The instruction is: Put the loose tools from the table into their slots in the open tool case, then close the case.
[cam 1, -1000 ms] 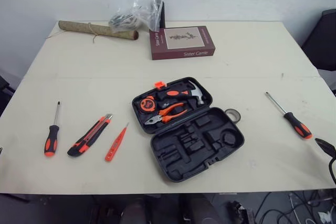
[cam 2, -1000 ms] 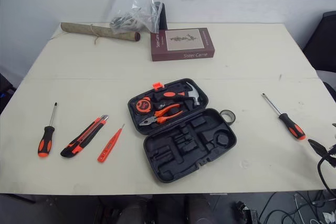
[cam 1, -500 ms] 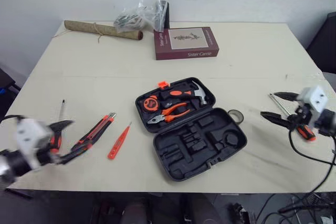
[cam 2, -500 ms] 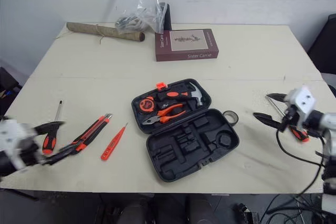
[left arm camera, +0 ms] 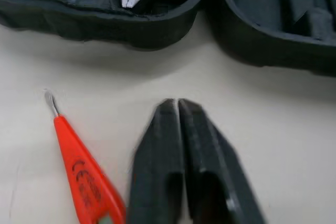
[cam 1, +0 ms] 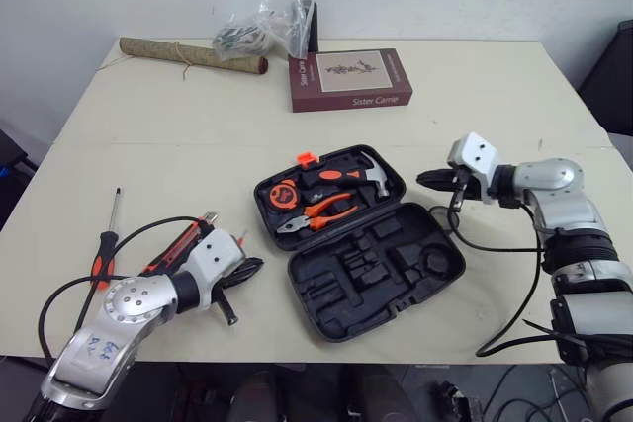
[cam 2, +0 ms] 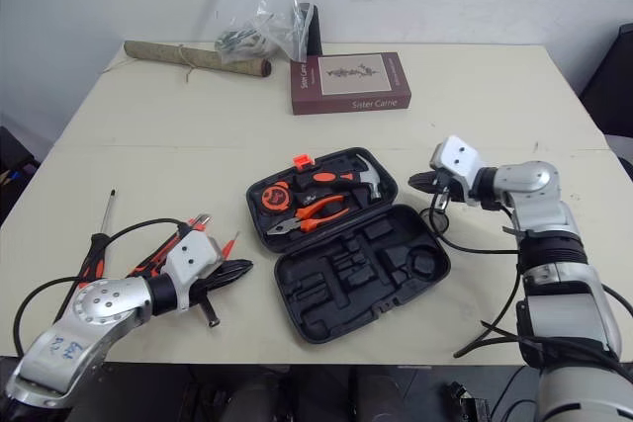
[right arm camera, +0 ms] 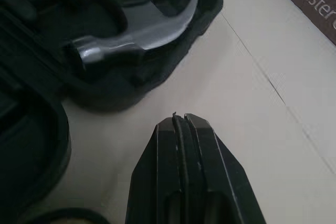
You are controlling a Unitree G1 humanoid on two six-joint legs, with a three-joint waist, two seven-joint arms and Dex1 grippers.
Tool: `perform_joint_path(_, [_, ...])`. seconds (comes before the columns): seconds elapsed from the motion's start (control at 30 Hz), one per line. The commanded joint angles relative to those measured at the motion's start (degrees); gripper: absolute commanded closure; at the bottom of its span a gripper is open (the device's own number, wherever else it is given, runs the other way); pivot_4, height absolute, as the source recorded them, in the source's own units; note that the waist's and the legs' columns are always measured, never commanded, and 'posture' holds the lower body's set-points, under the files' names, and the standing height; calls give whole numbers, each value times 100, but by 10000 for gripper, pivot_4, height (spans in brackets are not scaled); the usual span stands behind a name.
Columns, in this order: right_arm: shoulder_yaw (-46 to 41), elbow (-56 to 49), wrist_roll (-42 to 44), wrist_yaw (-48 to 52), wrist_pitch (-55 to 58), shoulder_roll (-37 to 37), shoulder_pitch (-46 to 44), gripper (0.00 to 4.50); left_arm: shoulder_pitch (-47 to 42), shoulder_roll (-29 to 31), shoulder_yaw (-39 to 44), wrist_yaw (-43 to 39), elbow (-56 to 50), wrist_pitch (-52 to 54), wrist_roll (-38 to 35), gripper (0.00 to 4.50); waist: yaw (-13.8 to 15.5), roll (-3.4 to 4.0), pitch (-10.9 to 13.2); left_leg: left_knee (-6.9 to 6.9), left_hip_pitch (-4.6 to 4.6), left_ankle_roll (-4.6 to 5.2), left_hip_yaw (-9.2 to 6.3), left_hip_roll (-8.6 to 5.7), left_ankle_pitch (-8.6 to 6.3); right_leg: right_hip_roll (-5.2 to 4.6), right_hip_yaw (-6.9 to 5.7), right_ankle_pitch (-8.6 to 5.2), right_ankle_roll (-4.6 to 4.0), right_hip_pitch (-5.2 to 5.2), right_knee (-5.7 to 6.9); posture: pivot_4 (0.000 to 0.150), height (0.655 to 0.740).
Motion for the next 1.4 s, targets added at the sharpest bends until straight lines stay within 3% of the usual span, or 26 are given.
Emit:
perform_joint_path(0.03, [139,73,-266,-121,-248,-2,-87,45000,-221,-84,-251,-56,-44,154,100,44567,-8,0,0,0,0,0,1,0,0,0,1,0,0,0,-1,1500,7400])
perform_joint_path(0.5, [170,-501,-92,407,-251,126,113,45000,-1008,-464,-683,-86,446,317,418,44567,-11,0,0,0,1,0,3,2,0,2,4,0,0,-3,4,1500,7400])
perform_joint_path(0.87, [108,-1997,450,898,834,8,810,45000,-1536,-325,-550,-393,1115,46,490,44567,-3,0,0,2,4,-1,3,2,1,2,5,0,0,-2,10,1500,7400])
perform_joint_path(1.17, [205,-3966,922,1181,2279,-230,1745,45000,-2104,-281,-574,-648,1951,-446,690,44567,45,0,0,2,4,-1,2,3,1,2,2,0,0,-2,10,1500,7400])
perform_joint_path(1.4, [89,-4327,784,787,2432,-279,1962,45000,-2167,-351,-590,-832,2121,-619,800,44567,70,-1,0,3,4,-1,4,2,1,2,3,0,0,-2,9,1500,7400])
